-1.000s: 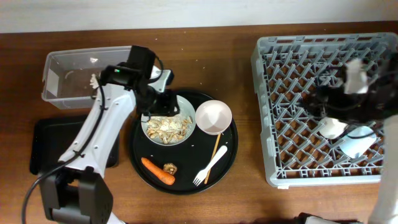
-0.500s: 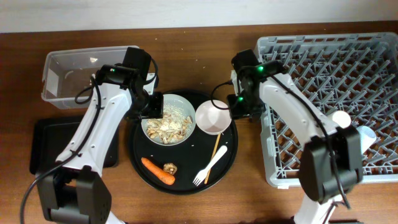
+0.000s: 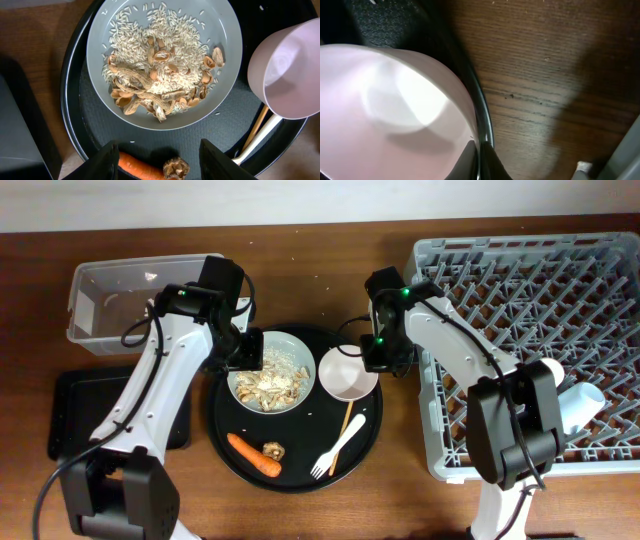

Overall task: Sort waste into correct bins and load items into the dishwasher rack
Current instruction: 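Grasp the pink bowl with the right gripper and place it in the rack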

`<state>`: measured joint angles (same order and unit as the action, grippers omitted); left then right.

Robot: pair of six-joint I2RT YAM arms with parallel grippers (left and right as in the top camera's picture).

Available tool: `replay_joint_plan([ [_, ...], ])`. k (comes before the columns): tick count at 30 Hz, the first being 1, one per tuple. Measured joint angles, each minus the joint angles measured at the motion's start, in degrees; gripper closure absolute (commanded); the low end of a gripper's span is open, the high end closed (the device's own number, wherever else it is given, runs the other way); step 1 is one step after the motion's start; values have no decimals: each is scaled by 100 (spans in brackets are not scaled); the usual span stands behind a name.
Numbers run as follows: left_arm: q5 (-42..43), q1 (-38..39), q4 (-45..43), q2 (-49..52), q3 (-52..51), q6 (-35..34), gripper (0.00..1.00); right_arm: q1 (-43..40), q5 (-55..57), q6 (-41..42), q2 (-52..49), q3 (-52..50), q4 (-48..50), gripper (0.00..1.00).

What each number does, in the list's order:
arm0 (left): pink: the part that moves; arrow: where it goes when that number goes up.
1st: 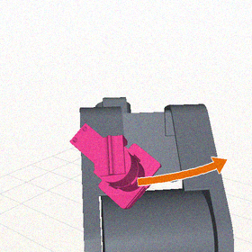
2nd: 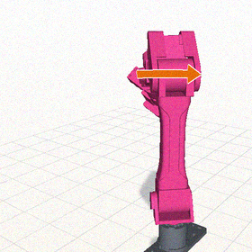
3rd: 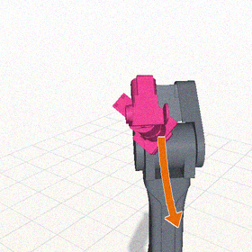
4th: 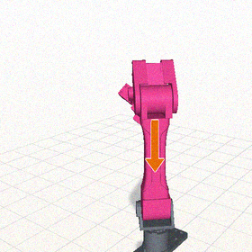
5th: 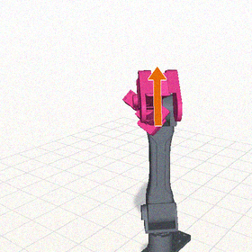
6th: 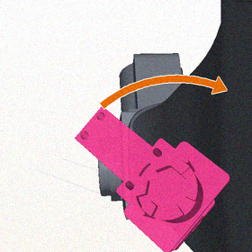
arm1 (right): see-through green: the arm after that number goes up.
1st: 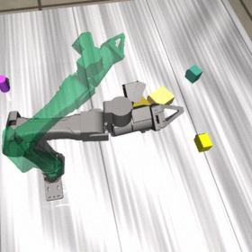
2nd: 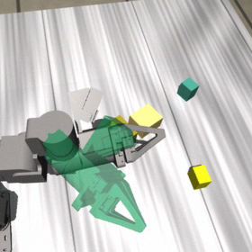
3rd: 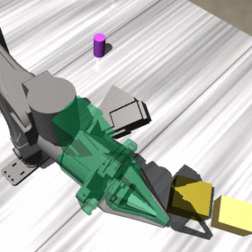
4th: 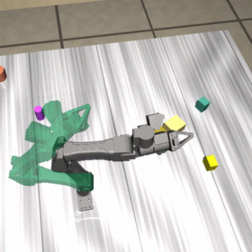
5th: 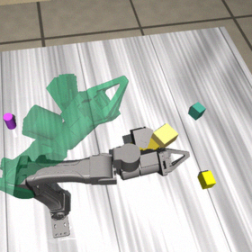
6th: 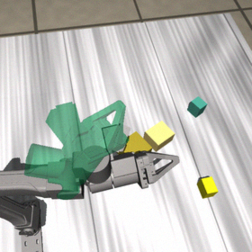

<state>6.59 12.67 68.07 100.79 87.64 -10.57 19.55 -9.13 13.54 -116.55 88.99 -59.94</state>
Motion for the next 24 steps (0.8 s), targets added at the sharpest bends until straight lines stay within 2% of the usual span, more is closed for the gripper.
replay_joint_plan([
  [4,0,0,7,0,0,0,49,-2,-59,-26,9,59,-271,96],
  [7,0,0,9,0,0,0,48,-142,236,-68,297,658,-789,96],
  [11,0,0,7,0,0,0,48,-745,1696,-568,1611,1515,-708,96],
  [13,0,0,7,0,0,0,48,-1032,2695,-640,1738,1528,-616,96],
  [15,-2,0,0,0,0,0,48,-1425,3777,-494,1613,1523,-422,96],
  [19,-2,0,-35,0,0,0,48,-2260,6170,428,1342,1515,28,96],
  [21,0,0,-39,0,0,0,48,-2647,6931,595,942,1517,105,96],
  [24,0,0,-37,0,0,0,48,-2863,7278,643,-42,1506,98,96],
])
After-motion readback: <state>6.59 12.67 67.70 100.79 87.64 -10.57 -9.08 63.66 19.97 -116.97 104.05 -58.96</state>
